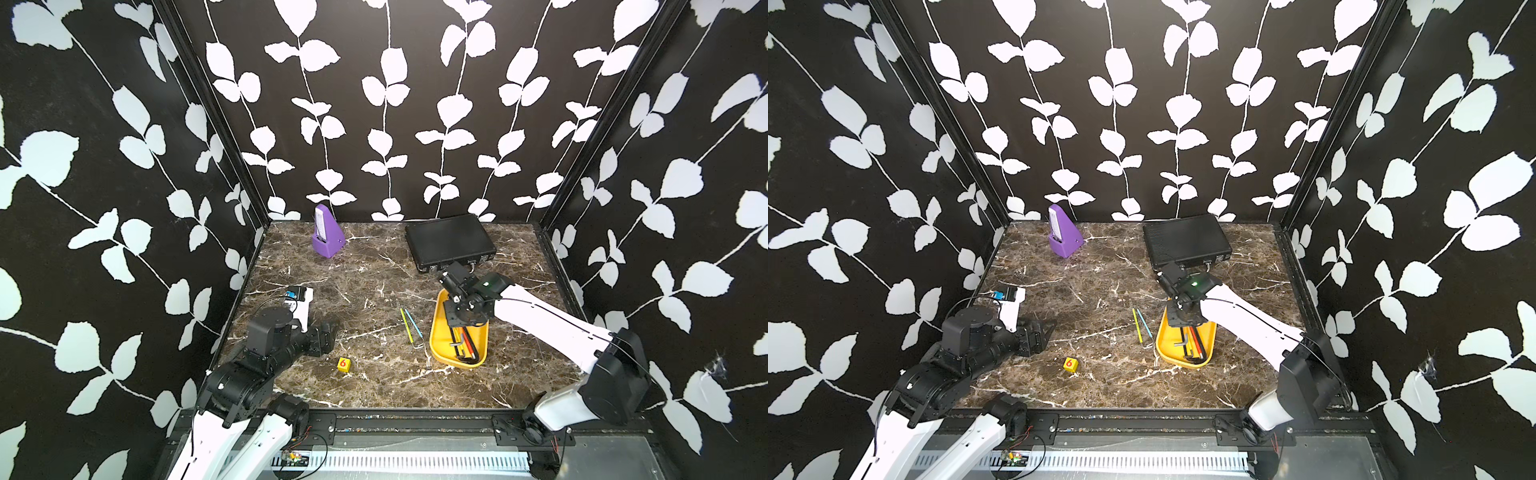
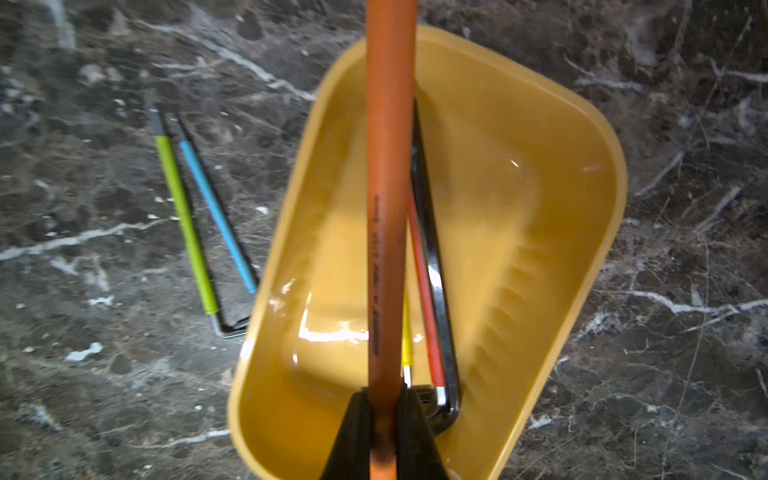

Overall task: Put the hex key on the desktop into the storage box
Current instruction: Place the Allen key in the storage box.

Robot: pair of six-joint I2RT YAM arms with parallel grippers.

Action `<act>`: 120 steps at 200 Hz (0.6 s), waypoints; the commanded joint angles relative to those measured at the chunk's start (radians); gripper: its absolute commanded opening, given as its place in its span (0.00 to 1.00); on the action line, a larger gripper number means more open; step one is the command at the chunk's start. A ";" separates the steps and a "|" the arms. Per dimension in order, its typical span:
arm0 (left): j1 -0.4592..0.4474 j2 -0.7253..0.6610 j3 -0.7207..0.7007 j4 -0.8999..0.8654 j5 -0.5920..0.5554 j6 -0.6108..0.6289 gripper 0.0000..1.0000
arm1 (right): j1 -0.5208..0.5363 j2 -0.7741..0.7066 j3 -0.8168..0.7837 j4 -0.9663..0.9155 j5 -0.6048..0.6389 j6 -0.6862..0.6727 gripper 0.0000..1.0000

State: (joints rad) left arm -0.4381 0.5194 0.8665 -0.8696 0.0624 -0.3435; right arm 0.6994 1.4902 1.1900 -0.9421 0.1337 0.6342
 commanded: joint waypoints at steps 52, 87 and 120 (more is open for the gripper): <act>-0.004 -0.003 -0.009 -0.002 -0.007 -0.005 0.77 | -0.041 0.102 -0.077 0.094 -0.068 -0.083 0.00; -0.004 -0.002 -0.009 -0.002 -0.007 -0.005 0.76 | -0.043 0.177 -0.080 0.118 -0.082 -0.097 0.00; -0.004 -0.003 -0.009 -0.002 -0.007 -0.005 0.76 | -0.045 0.210 -0.080 0.129 -0.086 -0.103 0.00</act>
State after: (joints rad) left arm -0.4381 0.5194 0.8665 -0.8696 0.0620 -0.3443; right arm 0.6601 1.6863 1.1225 -0.8410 0.0467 0.5480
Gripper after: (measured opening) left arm 0.764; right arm 0.111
